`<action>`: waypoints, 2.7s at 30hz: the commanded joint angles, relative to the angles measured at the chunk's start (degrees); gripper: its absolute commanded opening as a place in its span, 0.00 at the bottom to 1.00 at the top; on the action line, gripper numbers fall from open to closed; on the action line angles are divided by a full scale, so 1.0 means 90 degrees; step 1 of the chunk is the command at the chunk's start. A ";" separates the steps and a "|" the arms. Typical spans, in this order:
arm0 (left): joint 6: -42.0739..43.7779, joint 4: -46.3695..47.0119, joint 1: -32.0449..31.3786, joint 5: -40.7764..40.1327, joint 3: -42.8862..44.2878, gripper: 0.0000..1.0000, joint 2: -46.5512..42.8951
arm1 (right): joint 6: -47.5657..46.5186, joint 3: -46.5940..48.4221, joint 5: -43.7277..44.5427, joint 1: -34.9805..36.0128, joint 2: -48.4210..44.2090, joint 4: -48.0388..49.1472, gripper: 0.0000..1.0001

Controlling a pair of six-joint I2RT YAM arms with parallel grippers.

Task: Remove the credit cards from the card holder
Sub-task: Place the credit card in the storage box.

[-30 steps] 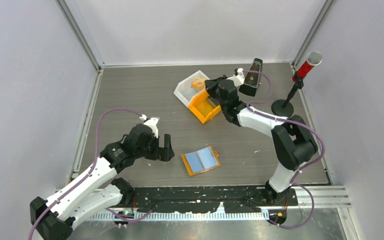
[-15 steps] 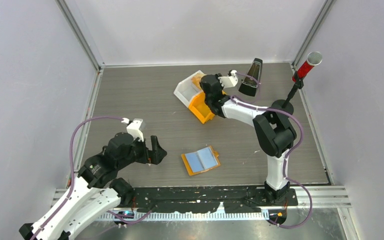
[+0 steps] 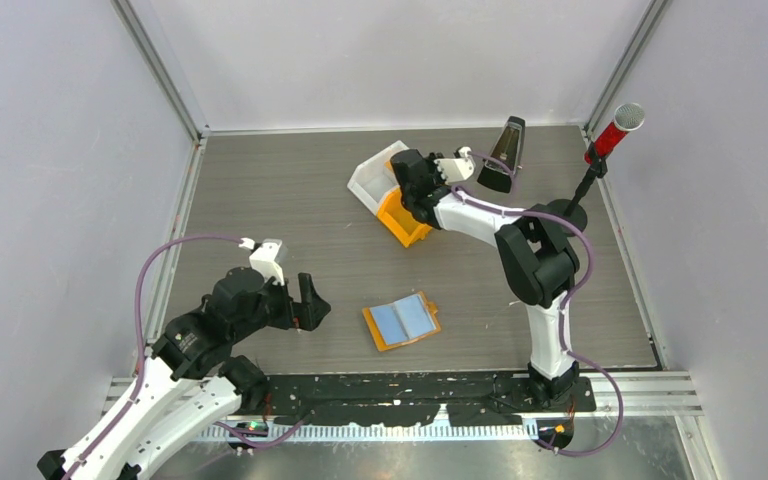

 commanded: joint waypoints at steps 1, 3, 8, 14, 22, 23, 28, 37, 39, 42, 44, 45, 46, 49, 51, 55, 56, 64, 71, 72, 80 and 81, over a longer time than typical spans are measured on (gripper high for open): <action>0.0075 -0.0021 -0.0020 -0.0052 0.0157 0.99 -0.0040 | 0.0367 0.0422 0.0650 0.0057 0.0130 -0.0326 0.05; 0.0067 -0.0021 -0.0020 -0.0075 0.0152 0.99 -0.0058 | 0.0363 0.0566 0.0666 0.0055 0.0270 -0.0350 0.05; 0.0055 -0.0049 -0.0024 -0.0105 0.0169 0.99 -0.0039 | 0.0295 0.1085 0.0574 0.0057 0.0577 -0.0667 0.05; 0.0052 -0.0073 -0.0020 -0.0193 0.0162 0.99 -0.0055 | 0.0532 0.1142 0.0696 0.0043 0.0759 -0.0907 0.05; 0.0051 -0.0065 -0.0020 -0.0315 0.0142 0.99 -0.0182 | 0.0587 0.1540 0.0629 0.0011 0.1080 -0.1022 0.05; 0.0046 -0.0070 -0.0023 -0.0318 0.0142 0.99 -0.0183 | 0.0581 0.1580 0.0618 0.0009 0.1105 -0.1040 0.05; 0.0038 -0.0095 -0.0022 -0.0385 0.0152 0.99 -0.0154 | 0.0443 0.1839 0.0625 -0.0004 0.1299 -0.1046 0.05; 0.0012 -0.0105 -0.0020 -0.0475 0.0157 0.99 -0.0173 | 0.0348 0.1950 0.0389 -0.0105 0.1435 -0.0975 0.06; 0.0010 -0.0104 -0.0025 -0.0507 0.0152 0.99 -0.0181 | 0.0294 0.1969 0.0318 -0.0125 0.1427 -0.0961 0.08; -0.0005 -0.0117 -0.0021 -0.0533 0.0161 0.99 -0.0192 | 0.0156 0.2011 0.0198 -0.0166 0.1408 -0.0955 0.15; -0.0002 -0.0109 -0.0024 -0.0517 0.0148 0.99 -0.0210 | 0.0121 0.2052 0.0105 -0.0181 0.1397 -0.0964 0.18; 0.0001 -0.0080 -0.0020 -0.0509 0.0139 0.99 -0.0214 | 0.0134 0.2053 0.0070 -0.0191 0.1382 -0.1000 0.21; 0.0002 -0.0079 -0.0020 -0.0498 0.0133 0.99 -0.0218 | 0.0170 0.2056 0.0054 -0.0194 0.1373 -0.1039 0.22; 0.0021 -0.0098 -0.0020 -0.0470 0.0170 0.99 -0.0188 | 0.0236 0.2012 0.0025 -0.0228 0.1278 -0.1212 0.25; 0.0031 -0.0100 -0.0026 -0.0462 0.0171 0.99 -0.0175 | 0.0235 0.1933 -0.0006 -0.0263 0.1160 -0.1250 0.26; 0.0030 -0.0114 -0.0021 -0.0458 0.0172 0.99 -0.0144 | 0.0067 0.1860 -0.0087 -0.0365 0.0839 -0.1362 0.27; 0.0016 -0.0112 -0.0020 -0.0463 0.0162 0.99 -0.0135 | 0.0007 0.1868 -0.0093 -0.0405 0.0725 -0.1458 0.28; 0.0033 -0.0155 -0.0027 -0.0530 0.0171 0.99 -0.0033 | -0.0829 0.1531 -0.0507 -0.0538 -0.0327 -0.1589 0.37; 0.0004 -0.0209 -0.0020 -0.0304 0.0247 0.99 0.0137 | -0.2448 0.0008 -0.2530 -0.0568 -0.1869 -0.0806 0.42; 0.0004 -0.0203 -0.0024 -0.0272 0.0249 0.99 0.0156 | -0.2787 -0.0307 -0.2764 -0.0568 -0.2020 -0.0727 0.42; -0.0272 0.0281 -0.0020 0.0249 -0.0110 0.96 0.0461 | -0.4146 -0.2426 -0.4856 -0.0557 -0.3935 -0.0794 0.43; -0.0315 0.0412 -0.0024 0.0488 -0.0196 0.96 0.0521 | -0.4173 -0.2861 -0.5062 -0.0514 -0.4226 -0.0814 0.42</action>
